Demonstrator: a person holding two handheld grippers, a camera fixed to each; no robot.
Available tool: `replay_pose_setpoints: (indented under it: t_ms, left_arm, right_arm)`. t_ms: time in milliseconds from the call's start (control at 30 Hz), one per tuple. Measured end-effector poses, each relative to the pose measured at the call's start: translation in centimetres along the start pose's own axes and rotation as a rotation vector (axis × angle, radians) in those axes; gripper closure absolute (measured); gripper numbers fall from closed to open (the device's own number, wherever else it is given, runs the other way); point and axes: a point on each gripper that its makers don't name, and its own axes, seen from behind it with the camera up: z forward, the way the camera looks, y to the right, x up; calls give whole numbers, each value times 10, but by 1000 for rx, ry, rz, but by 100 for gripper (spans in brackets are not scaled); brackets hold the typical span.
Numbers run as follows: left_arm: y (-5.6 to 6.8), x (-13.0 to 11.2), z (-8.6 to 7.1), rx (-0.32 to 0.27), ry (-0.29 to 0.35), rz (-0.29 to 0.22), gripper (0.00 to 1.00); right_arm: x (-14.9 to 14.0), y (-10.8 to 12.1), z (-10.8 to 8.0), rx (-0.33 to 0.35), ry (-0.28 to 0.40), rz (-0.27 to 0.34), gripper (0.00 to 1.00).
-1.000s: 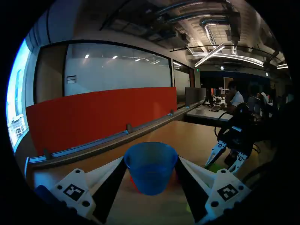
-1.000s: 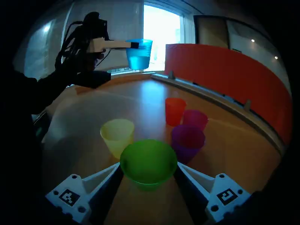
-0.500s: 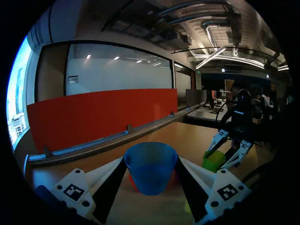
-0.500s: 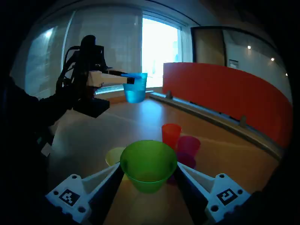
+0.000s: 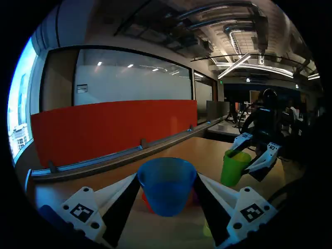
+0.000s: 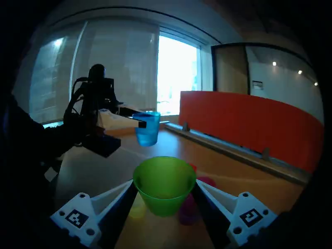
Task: Pour water
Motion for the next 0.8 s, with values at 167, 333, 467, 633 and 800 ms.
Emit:
replay_pose_setpoints:
  t_ms: [167,333,467,633,800]
  left_arm:
    - [1,2,0,0,2,5,13]
    - [2,4,-1,4,4,8,13]
    - [2,5,-1,3,5,8,13]
    - [1,4,-2,4,5,12,13]
    - [2,4,-2,2,8,17,13]
  right_arm:
    - [14,0,2,7,46,8,9]
    - [18,2,3,-2,70,8,9]
    - [21,3,4,-11,80,6,8]
    - [24,5,6,-17,94,2,8]
    - [28,4,6,-12,103,4,8]
